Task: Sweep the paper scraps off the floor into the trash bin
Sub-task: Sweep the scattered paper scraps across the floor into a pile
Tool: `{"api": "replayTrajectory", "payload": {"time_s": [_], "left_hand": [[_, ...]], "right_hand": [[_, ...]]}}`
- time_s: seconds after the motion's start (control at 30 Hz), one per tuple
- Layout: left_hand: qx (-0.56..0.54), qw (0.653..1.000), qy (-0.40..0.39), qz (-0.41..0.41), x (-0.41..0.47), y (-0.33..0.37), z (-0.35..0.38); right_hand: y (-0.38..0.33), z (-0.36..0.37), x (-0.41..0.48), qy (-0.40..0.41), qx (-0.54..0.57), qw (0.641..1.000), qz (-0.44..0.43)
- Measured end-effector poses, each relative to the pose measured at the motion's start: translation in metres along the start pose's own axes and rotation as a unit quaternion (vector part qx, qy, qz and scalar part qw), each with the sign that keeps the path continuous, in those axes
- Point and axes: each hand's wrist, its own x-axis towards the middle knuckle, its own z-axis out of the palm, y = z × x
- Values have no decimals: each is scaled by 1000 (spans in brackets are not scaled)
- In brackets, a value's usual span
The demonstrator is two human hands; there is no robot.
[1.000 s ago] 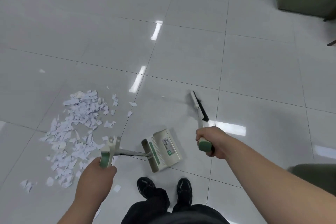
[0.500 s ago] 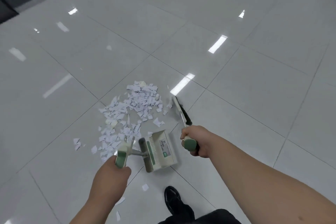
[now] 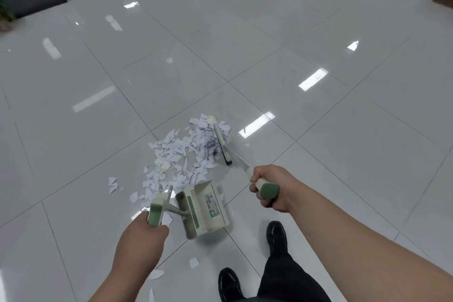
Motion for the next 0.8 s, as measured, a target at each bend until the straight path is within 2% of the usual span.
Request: {"api": "replayTrajectory", "payload": {"time_s": [0.23, 0.4, 0.67, 0.8], "left_hand": [[-11, 999, 10, -42, 15, 11, 8], [-16, 996, 31, -85, 25, 31, 19], [-68, 982, 73, -163, 37, 75, 38], [-90, 971, 95, -198, 41, 89, 45]], "right_hand": [[-57, -24, 40, 79, -124, 989, -32], [-98, -22, 83, 85, -189, 978, -13], [-154, 14, 122, -2, -130, 991, 23], [-198, 22, 133, -9, -81, 996, 40]]}}
